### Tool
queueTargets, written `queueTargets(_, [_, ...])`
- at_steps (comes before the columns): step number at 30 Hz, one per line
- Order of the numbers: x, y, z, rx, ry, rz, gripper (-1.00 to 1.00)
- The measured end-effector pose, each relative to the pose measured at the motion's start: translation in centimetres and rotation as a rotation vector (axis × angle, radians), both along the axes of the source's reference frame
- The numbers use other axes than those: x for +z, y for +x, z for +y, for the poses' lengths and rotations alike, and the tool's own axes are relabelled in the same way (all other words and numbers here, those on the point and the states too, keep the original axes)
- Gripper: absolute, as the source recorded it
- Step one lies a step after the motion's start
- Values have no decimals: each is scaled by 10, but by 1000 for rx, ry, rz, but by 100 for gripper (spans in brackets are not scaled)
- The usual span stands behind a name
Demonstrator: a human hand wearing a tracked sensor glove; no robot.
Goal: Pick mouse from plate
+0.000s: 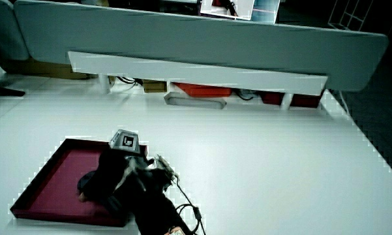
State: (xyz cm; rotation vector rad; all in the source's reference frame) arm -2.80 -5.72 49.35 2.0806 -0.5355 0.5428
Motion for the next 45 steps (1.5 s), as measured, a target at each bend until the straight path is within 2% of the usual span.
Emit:
queueTargets(2, [7, 0, -1, 10, 3, 23, 3])
queueTargets(6, [11, -1, -2, 10, -9, 21, 16])
queueTargets(11, [9, -2, -1, 4, 0, 10, 32])
queueTargets(13, [11, -3, -1, 17, 29, 36, 39])
queueTargets(18, [11, -4, 1, 17, 38, 31, 55])
queueTargets(25, [9, -6, 1, 32, 81, 14, 77])
queueTargets(26, [11, -6, 2, 25, 63, 6, 81])
queueTargets(28, [10, -5, 1, 45, 83, 11, 87])
queueTargets(31, [10, -6, 1, 42, 96, -6, 97])
queueTargets(32, [11, -5, 1, 46, 107, 8, 100])
queueTargets(35, [12, -5, 1, 45, 107, -23, 100])
queueTargets(37, [11, -5, 2, 50, 136, -12, 100])
queueTargets(38, [9, -5, 2, 44, 134, -31, 100])
queueTargets(41, [6, -4, 2, 41, 145, -20, 100])
queueTargets(45, [-1, -1, 0, 43, 165, -38, 100])
